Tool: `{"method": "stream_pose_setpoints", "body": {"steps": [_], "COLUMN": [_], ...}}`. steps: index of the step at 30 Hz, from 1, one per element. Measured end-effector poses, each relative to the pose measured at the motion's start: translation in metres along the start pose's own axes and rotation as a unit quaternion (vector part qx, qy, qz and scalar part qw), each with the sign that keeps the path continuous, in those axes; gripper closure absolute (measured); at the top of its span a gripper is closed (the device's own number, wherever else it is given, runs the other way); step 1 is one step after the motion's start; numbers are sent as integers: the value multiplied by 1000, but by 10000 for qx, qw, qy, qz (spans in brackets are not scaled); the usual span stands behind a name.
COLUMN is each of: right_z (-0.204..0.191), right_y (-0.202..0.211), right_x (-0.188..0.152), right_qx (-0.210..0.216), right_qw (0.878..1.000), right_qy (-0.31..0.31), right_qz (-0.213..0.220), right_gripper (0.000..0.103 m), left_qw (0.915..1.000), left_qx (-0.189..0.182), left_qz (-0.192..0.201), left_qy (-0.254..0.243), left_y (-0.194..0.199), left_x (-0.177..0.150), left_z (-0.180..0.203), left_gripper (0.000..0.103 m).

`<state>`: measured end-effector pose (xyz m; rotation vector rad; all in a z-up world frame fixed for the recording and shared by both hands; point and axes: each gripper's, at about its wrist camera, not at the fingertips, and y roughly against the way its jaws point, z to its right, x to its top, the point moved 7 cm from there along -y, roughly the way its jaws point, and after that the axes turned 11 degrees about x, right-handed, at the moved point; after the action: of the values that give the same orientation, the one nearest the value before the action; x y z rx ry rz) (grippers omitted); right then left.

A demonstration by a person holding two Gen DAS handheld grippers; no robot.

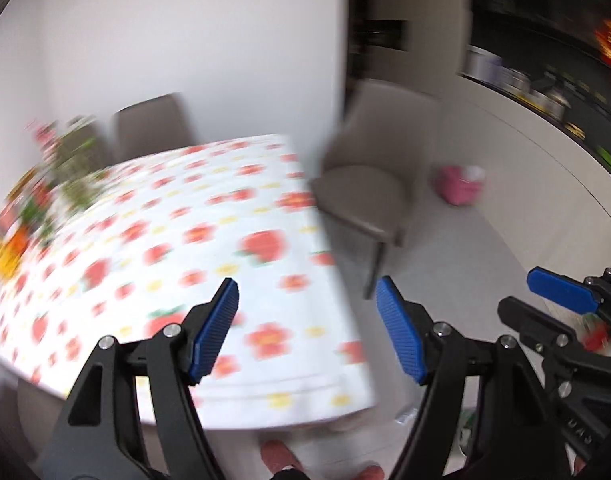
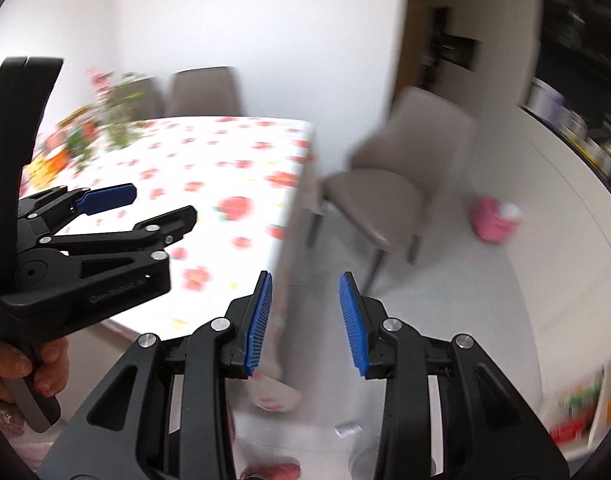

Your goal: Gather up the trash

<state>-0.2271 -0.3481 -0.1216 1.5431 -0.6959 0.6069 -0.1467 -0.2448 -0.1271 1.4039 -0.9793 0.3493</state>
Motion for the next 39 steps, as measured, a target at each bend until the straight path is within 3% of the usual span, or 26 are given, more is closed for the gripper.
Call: {"method": "stream_pose_setpoints", "body": {"steps": [3, 5, 8, 14, 18, 24, 29, 39], "right_z": [-44, -68, -111, -189, -214, -230, -232, -243], "right_y": [-23, -33, -56, -97, -113, -122, -121, -120], "right_x": [28, 38, 62, 98, 117, 138, 154, 167], "right_qx": [366, 511, 856, 1158, 1292, 1459, 1652, 2049], "right_qw": [9990, 9980, 9954, 9908, 9887, 9863, 9815, 9682], "right_qy": [263, 375, 426, 705, 755, 757, 957, 1388], "right_qz": [10, 39, 26, 11, -34, -127, -131, -361], "right_gripper": [69, 61, 58, 42, 40, 27, 21, 19], "left_qw": [9987, 9971, 9940, 9882, 9854, 9803, 9732, 9593], "left_qx": [354, 553, 828, 1217, 1325, 1495, 1697, 2033], "left_qz": [-102, -145, -229, -293, -343, -451, -447, -540], "left_qy": [347, 499, 675, 877, 1012, 1213, 1486, 1882], "left_y": [-3, -4, -6, -12, -17, -21, -11, 5], "left_x": [2, 2, 3, 13, 21, 35, 48, 61], "left_z": [-63, -101, -157, -235, -263, -288, -292, -291], "left_gripper": [32, 31, 31, 26, 23, 21, 19, 15]}}
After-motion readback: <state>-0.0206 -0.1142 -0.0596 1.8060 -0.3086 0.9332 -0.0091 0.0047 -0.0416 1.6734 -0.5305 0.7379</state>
